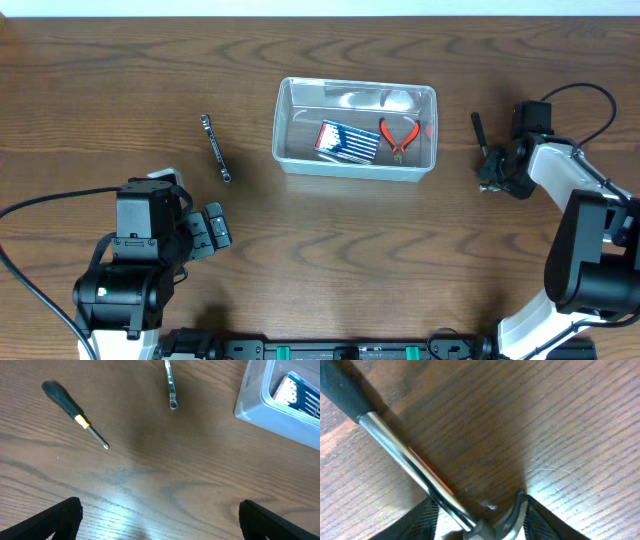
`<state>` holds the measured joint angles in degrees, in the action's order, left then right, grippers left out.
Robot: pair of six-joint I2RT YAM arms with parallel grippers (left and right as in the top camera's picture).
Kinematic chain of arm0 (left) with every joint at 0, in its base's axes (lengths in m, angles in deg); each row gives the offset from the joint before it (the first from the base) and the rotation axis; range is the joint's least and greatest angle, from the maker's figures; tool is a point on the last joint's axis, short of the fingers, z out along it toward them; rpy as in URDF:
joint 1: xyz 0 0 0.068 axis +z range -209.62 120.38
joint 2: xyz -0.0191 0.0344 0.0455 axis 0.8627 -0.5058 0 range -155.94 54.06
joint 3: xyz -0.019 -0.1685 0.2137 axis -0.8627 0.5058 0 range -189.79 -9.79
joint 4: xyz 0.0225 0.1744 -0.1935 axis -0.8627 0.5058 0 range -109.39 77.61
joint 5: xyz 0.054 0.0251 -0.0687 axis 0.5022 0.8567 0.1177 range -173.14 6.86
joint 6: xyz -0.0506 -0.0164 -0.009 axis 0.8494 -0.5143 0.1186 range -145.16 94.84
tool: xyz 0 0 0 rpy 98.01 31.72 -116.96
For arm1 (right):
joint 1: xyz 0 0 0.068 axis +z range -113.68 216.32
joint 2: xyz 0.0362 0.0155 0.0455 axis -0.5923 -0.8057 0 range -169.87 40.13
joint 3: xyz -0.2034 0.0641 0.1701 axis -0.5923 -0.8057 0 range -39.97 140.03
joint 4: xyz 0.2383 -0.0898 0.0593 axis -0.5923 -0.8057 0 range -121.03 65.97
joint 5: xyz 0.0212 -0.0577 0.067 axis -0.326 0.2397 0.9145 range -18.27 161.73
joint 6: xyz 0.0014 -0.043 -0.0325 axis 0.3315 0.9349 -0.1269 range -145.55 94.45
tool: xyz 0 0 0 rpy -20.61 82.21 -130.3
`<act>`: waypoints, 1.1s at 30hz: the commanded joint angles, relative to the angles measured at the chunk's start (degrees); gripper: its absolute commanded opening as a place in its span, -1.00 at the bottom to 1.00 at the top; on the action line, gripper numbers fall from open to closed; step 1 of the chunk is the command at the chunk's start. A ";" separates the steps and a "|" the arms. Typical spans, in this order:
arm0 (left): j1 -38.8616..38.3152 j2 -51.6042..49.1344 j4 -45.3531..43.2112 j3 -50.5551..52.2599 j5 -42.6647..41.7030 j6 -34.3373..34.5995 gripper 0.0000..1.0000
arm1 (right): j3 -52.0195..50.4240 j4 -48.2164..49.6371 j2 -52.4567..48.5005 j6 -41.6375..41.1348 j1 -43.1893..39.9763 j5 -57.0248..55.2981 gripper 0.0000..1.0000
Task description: Pack container
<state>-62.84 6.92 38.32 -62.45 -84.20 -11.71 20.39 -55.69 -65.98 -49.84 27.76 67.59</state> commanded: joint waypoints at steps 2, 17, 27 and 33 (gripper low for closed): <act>-0.24 0.04 0.09 -1.25 0.70 -0.81 0.97 | -1.27 -0.02 -4.46 0.83 -0.15 2.69 0.11; -0.24 0.04 0.09 -1.25 0.70 -0.81 0.97 | -0.87 -0.04 -4.46 1.25 -0.15 2.69 -0.17; -0.24 0.04 0.09 -1.25 0.70 -0.81 0.97 | -0.87 -0.07 -4.44 1.25 -0.15 2.69 -0.27; -0.24 0.04 0.09 -1.25 0.72 -0.81 0.97 | -0.74 -0.09 -3.72 1.27 -0.15 2.69 -0.30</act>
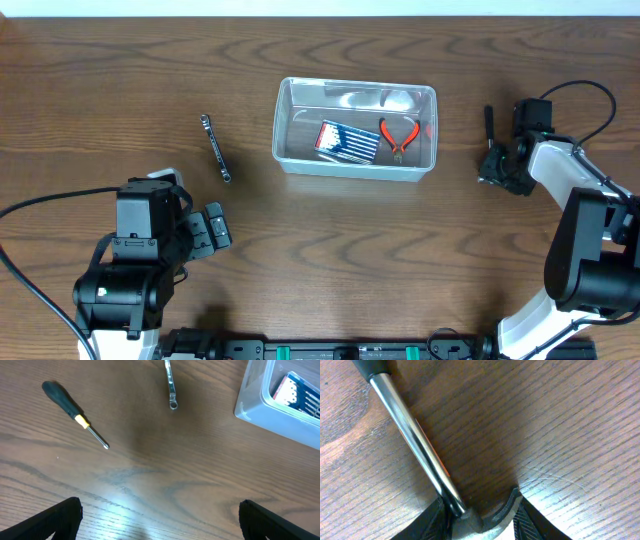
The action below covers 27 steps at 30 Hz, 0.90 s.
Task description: Pack container
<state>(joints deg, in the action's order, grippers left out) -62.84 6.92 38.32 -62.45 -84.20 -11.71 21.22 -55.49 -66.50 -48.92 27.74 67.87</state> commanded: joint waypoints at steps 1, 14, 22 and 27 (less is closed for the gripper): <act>-0.24 0.04 0.09 -1.25 0.72 -0.81 0.97 | -1.53 -0.26 -2.95 0.33 -0.13 2.40 -0.30; -0.24 0.04 0.07 -1.25 0.72 -0.81 0.97 | -1.49 -0.26 1.73 0.31 -0.13 2.38 -0.43; -0.24 0.04 0.09 -1.25 0.70 -0.81 0.96 | -1.49 -0.70 3.23 0.31 -0.13 2.38 -0.70; -0.24 0.04 0.09 -1.25 0.72 -0.81 0.97 | -1.49 -1.09 3.26 0.31 -0.13 2.38 -0.93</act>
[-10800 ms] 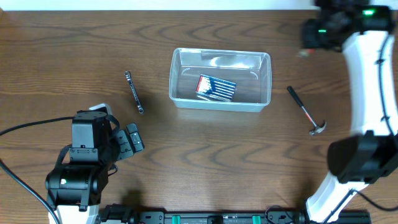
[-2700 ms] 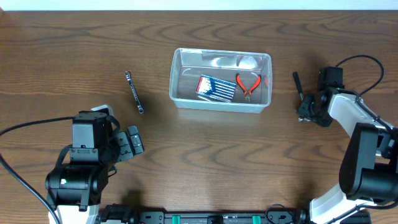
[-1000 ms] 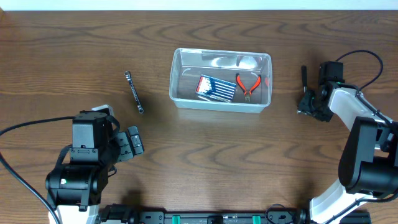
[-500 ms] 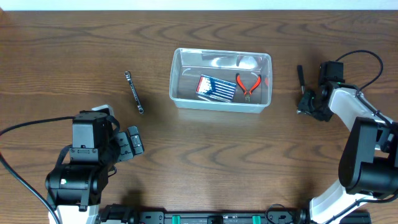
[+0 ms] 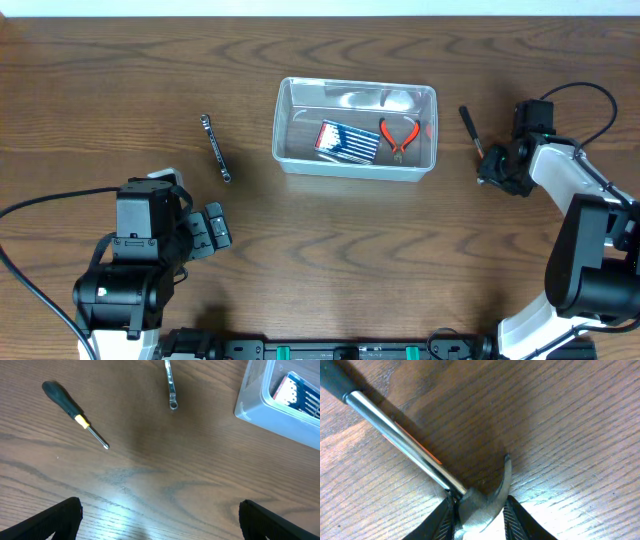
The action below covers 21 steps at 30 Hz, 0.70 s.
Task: Pack container
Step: 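Lift the hammer with the right gripper beside the container's right edge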
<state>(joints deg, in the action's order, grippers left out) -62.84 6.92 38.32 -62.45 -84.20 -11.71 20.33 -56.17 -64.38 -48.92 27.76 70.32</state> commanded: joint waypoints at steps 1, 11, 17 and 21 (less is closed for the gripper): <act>-0.24 0.04 0.09 -1.25 0.70 -0.81 0.97 | -0.59 -0.44 1.14 0.31 -0.15 -0.07 -0.95; -0.24 0.04 0.09 -1.25 0.70 -0.81 0.97 | -0.59 -0.63 1.14 0.31 -0.15 -0.07 -0.98; -0.24 0.04 0.09 -1.25 0.70 -0.81 0.97 | -0.61 -0.72 1.11 0.28 -0.15 -0.31 -0.97; -0.24 0.04 0.09 -1.25 0.70 -0.81 0.97 | -1.03 -1.05 1.11 -0.42 -0.15 -1.40 -0.97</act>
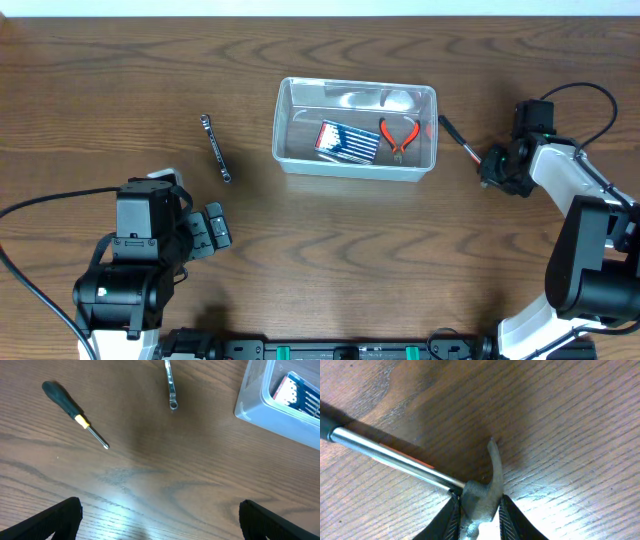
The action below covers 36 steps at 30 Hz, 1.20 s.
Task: Pack container
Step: 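Lift the hammer with the right gripper beside the container's right edge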
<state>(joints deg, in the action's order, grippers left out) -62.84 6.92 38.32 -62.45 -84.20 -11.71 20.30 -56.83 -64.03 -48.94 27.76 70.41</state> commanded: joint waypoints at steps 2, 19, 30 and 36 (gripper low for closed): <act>-0.24 0.04 0.09 -1.25 0.70 -0.81 0.97 | -1.27 -0.39 0.74 -0.59 -0.15 -2.19 -0.97; -0.24 0.04 0.11 -1.25 0.70 -0.79 0.97 | -1.42 -0.42 0.63 -0.76 -0.15 -2.75 -0.97; -0.24 0.04 0.11 -1.25 0.70 -0.79 0.97 | -1.57 -0.39 0.63 -1.40 -0.15 -2.99 -0.97; -0.24 0.04 0.09 -1.25 0.70 -0.79 0.97 | -1.57 -0.37 0.63 -1.40 -0.15 -3.02 -0.95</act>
<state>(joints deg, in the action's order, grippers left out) -62.84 6.92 38.30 -62.45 -84.20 -11.71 19.95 -56.98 -63.64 -49.45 27.76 69.47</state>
